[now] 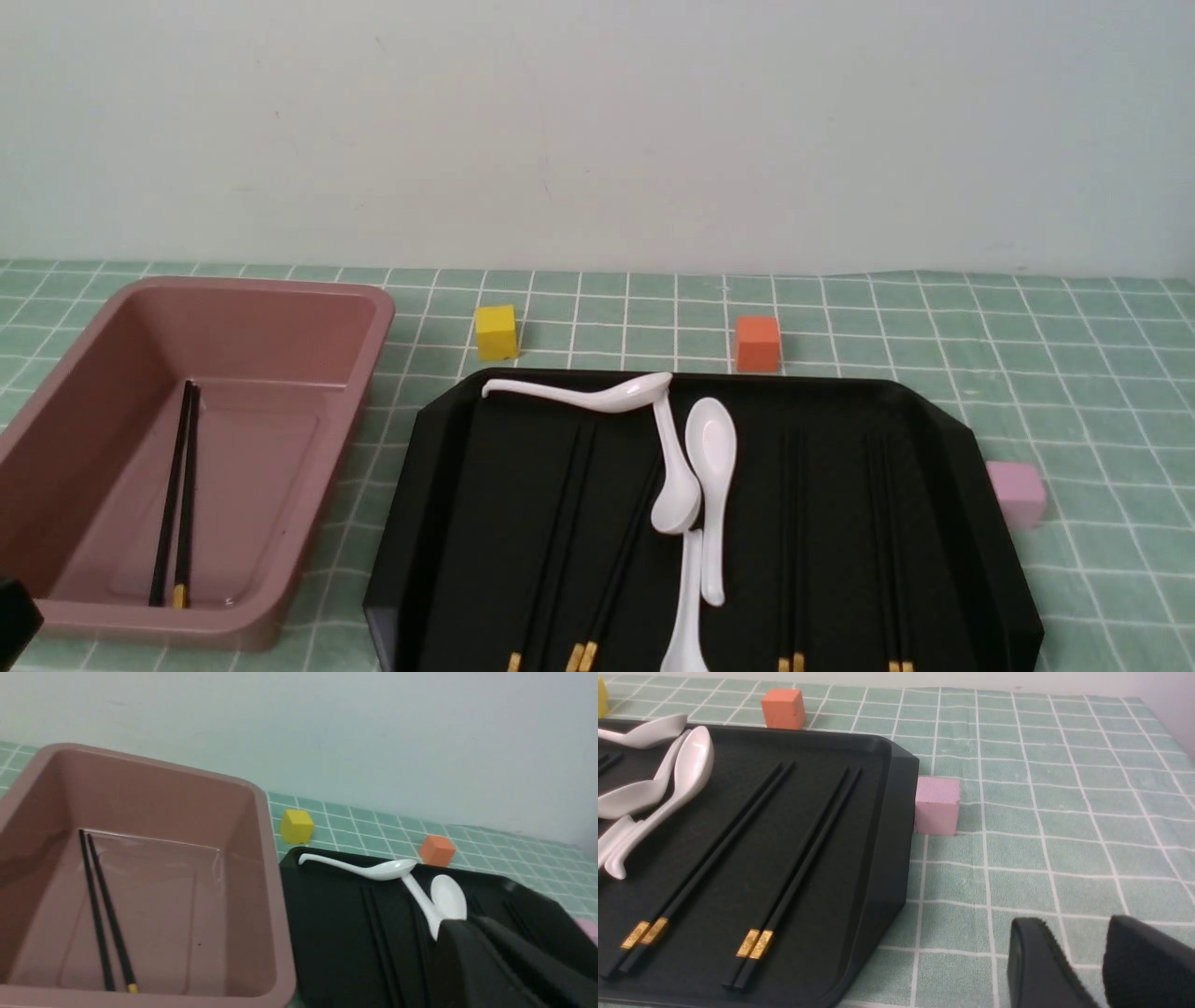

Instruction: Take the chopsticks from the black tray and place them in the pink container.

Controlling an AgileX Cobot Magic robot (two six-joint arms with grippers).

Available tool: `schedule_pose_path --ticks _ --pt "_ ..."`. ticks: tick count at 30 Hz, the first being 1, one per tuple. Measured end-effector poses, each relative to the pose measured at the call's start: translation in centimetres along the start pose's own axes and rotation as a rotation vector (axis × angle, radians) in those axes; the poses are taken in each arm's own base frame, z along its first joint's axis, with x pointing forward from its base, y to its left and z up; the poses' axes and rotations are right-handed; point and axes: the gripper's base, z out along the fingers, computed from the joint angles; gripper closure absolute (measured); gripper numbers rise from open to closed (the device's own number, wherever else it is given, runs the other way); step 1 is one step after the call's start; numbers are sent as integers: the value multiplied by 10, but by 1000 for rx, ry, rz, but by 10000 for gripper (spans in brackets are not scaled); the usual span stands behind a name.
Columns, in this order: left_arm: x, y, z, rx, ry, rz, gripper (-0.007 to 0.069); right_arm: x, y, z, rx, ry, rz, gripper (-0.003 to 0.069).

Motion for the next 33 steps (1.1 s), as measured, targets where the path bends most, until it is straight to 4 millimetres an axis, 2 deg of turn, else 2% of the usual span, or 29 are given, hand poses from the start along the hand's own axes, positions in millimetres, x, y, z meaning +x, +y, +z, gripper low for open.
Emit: schedule_pose_path --ticks 6,11,24,33 --pt "12 8 5 -32 8 5 637 0 0 0 0 0 0 419" --pt "38 22 10 -80 -22 26 637 0 0 0 0 0 0 419" --pt "81 48 21 -129 15 -19 637 0 0 0 0 1 0 419" --pt "91 51 21 -159 102 -23 637 0 0 0 0 1 0 419"
